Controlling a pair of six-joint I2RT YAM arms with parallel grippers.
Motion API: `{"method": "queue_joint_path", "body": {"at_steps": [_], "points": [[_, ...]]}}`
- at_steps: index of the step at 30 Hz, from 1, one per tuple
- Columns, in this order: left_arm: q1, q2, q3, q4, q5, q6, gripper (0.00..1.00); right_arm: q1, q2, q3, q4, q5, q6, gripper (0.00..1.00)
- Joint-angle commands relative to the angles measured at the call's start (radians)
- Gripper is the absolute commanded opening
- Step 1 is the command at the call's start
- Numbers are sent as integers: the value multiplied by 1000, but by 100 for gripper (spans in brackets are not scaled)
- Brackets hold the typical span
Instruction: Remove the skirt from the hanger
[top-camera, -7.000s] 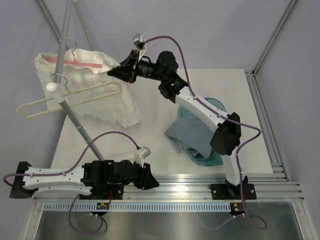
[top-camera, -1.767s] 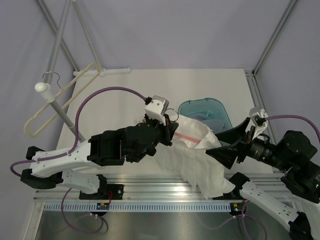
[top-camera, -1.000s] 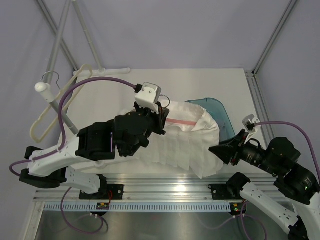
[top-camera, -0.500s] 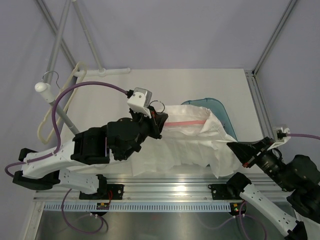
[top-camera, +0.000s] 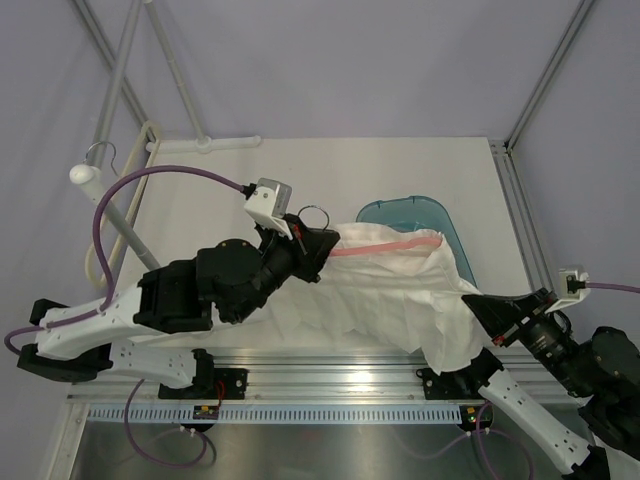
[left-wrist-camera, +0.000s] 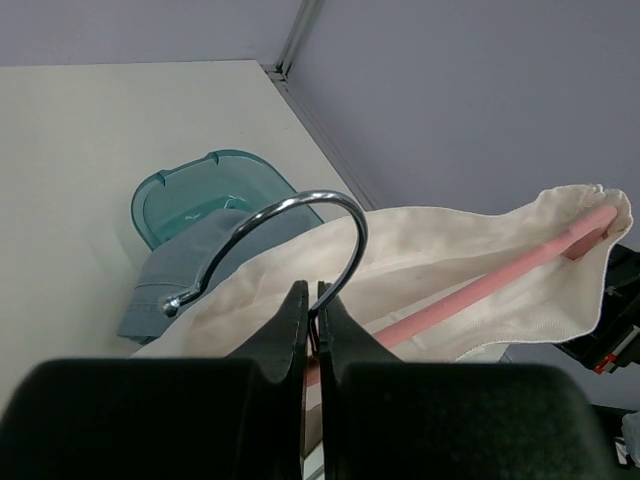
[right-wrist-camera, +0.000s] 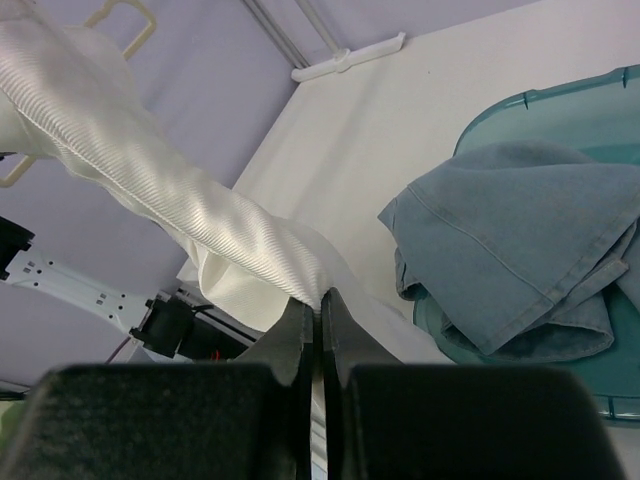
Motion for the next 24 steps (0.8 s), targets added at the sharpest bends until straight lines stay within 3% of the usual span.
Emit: {"method": "queue_joint_path", "body": {"at_steps": [1,9,13,20,24], "points": [[28,-97,14,45,-86,75,0,-8,28,-18,3,67,-17,0],[28,-150,2,-3,-144,71,0,-8,-114,33,-130,277,18,0],[33,-168,-27,14,-144,62,0,-7,-170,16,-105,260,15,0],[31,-134,-9,62,-52,40,0,-7,25,-48,42,66,12,0],[31,-110,12,137,122,2,0,-7,169,-58,197,21,-13,0]]}}
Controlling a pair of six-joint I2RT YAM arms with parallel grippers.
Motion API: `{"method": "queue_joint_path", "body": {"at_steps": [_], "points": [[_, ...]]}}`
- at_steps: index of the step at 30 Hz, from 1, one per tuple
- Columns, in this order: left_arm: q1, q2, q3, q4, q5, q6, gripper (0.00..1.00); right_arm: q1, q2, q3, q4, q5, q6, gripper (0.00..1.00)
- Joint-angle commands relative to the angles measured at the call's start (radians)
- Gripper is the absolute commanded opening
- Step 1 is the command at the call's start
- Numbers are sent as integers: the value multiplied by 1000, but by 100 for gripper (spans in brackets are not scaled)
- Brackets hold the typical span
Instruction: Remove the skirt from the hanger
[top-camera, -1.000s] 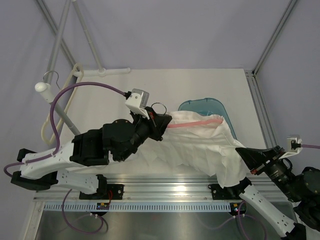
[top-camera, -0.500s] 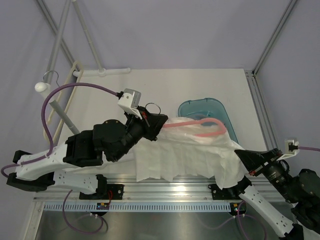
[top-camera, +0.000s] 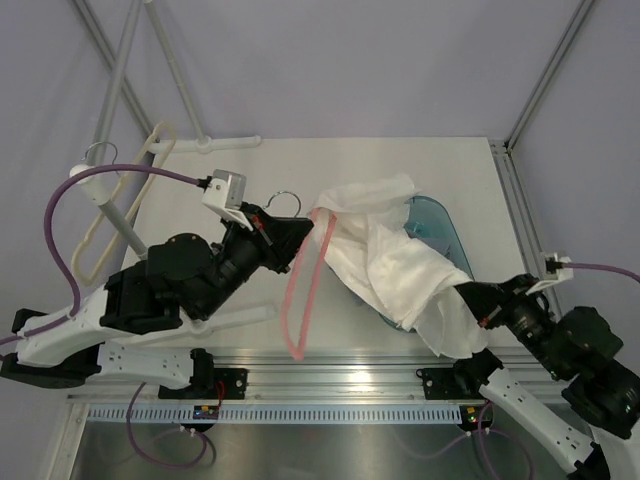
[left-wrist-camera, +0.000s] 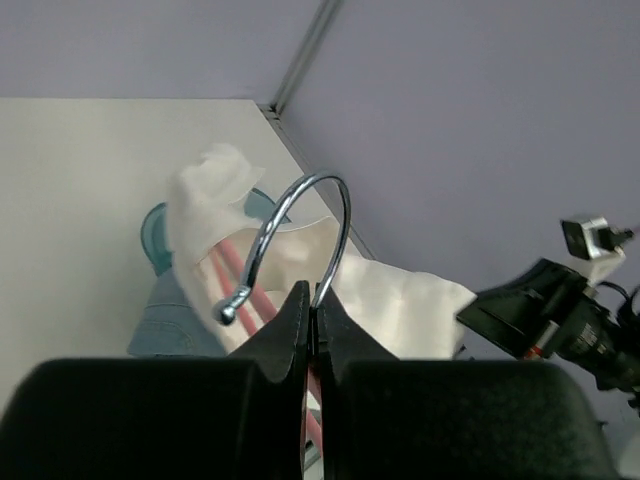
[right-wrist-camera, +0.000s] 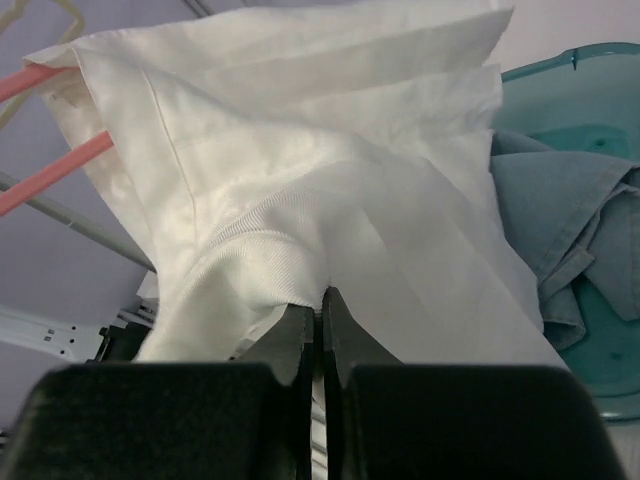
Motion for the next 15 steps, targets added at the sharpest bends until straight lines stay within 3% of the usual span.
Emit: {"method": "queue_joint_path", "body": {"at_steps": [1,8,11,15], "points": [[2,38,53,130,157,-32,0,-5,145,-4,204,-58,-33,0],[0,66,61,129,354,-123,0,-5,472,126,412,-39,-153,0],[0,52,13,171,420,-158,0,-6,614,224,454,-44,-206,0],[0,62,64,224,574,-140,0,-6,770,361,477,-41,-254,0]]}}
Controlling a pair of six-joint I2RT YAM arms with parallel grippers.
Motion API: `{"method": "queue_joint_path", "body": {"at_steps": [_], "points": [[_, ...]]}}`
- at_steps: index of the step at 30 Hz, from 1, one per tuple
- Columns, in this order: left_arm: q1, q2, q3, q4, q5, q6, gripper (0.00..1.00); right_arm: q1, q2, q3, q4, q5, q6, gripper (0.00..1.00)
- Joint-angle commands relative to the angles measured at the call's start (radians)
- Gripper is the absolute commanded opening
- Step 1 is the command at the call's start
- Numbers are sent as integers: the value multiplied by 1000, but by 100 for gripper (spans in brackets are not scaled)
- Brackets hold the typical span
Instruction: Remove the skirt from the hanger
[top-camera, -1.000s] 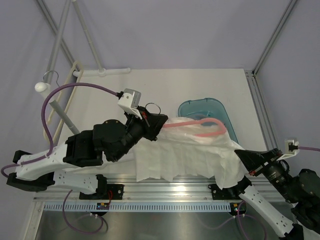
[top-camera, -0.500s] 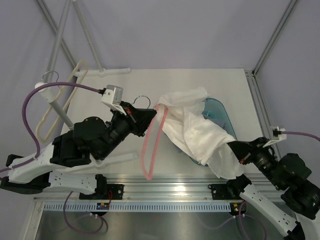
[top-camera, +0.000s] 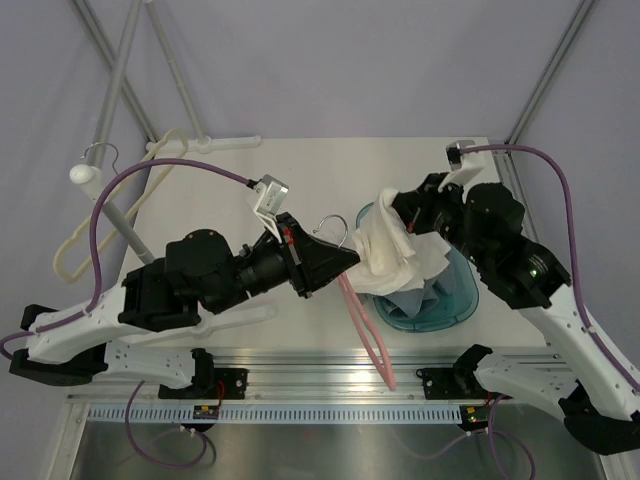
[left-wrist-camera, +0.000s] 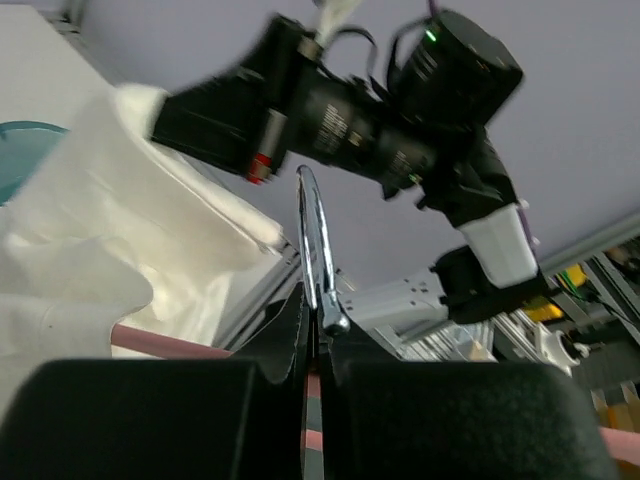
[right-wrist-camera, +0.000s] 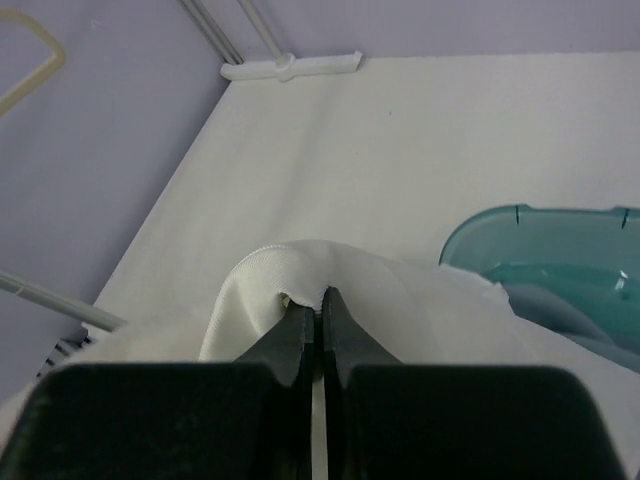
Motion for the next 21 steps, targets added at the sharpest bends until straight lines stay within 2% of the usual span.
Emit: {"method": "queue_joint_path", "body": {"at_steps": [1,6,13,21], "points": [[-1,-7,75,152,205,-8,0,-6,106,126,133,-3,-77,0],[-1,23,233,237,364,-14,0,-6,215,151,196,-48,-48,0],[-1,24,352,261,345,14,0,-5,243,82,256,-66,-8,0],[-1,-25,266,432,342,-8,0,-6,272,93,242,-74,-11,0]]}}
